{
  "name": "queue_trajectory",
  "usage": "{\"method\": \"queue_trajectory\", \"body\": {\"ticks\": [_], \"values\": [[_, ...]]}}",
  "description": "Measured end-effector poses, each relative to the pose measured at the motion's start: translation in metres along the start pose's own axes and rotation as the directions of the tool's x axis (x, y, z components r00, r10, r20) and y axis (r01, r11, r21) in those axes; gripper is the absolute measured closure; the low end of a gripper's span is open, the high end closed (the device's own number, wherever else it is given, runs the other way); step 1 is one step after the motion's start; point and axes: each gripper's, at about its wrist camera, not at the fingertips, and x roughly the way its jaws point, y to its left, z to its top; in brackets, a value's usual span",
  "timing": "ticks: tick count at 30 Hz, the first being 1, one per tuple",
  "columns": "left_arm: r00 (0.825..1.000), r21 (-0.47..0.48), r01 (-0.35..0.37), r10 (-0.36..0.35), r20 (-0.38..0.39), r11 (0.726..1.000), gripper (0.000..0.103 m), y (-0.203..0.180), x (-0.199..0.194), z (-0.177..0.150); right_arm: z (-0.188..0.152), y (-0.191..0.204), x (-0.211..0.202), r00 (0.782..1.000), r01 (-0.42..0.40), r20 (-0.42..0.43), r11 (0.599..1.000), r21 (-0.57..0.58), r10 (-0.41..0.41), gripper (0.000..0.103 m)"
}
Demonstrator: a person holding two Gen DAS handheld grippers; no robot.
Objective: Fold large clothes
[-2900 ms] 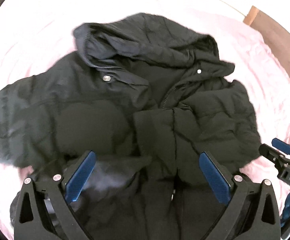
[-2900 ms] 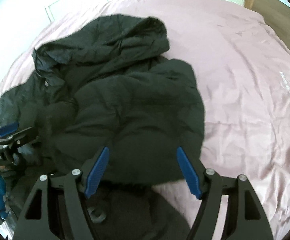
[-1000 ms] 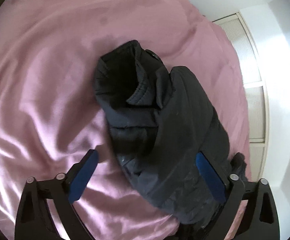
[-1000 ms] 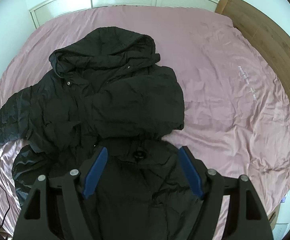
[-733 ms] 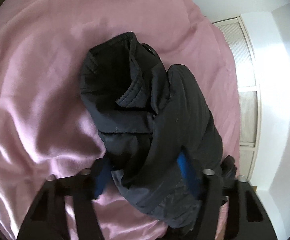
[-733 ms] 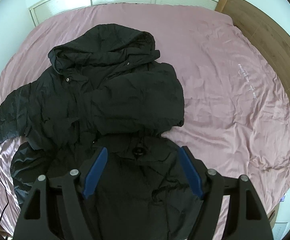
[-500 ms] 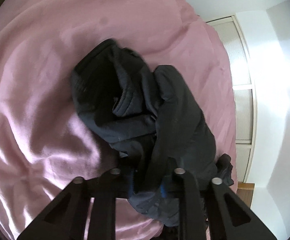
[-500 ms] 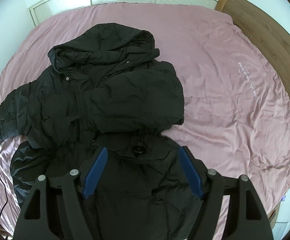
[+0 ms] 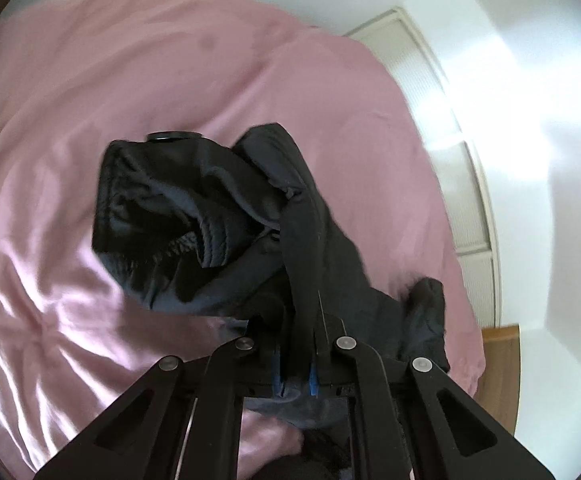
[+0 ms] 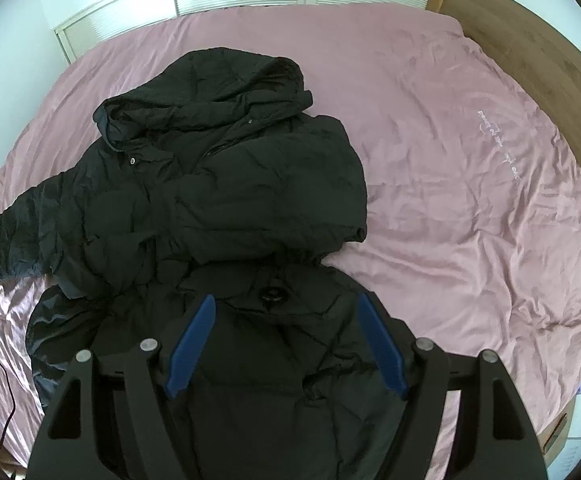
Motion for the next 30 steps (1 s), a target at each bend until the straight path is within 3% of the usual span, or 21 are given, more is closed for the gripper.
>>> {"method": "queue_trajectory", "body": {"ticks": [8, 18, 25, 30], "values": [[0.998, 0.21, 0.066, -0.061, -0.029, 0.975, 0.095, -0.093, -0.011, -0.035, -0.006, -0.022, 0.004, 0.999, -0.032, 0.006, 0.999, 0.042, 0.032, 0.029], [0.979, 0.385, 0.177, -0.123, -0.161, 0.906, 0.095, -0.206, 0.032, -0.118, -0.014, -0.065, 0.009, 0.999, -0.051, 0.016, 0.995, 0.084, 0.05, 0.029], [0.959, 0.459, 0.204, -0.082, -0.272, 0.865, 0.095, -0.24, 0.075, -0.187, -0.023, -0.107, 0.012, 0.999, -0.032, 0.015, 0.992, 0.119, 0.03, 0.029], [0.938, 0.497, 0.173, 0.011, -0.345, 0.85, 0.095, -0.239, 0.115, -0.239, -0.032, -0.138, 0.018, 1.0, -0.02, 0.002, 0.987, 0.161, 0.02, 0.029]]}}
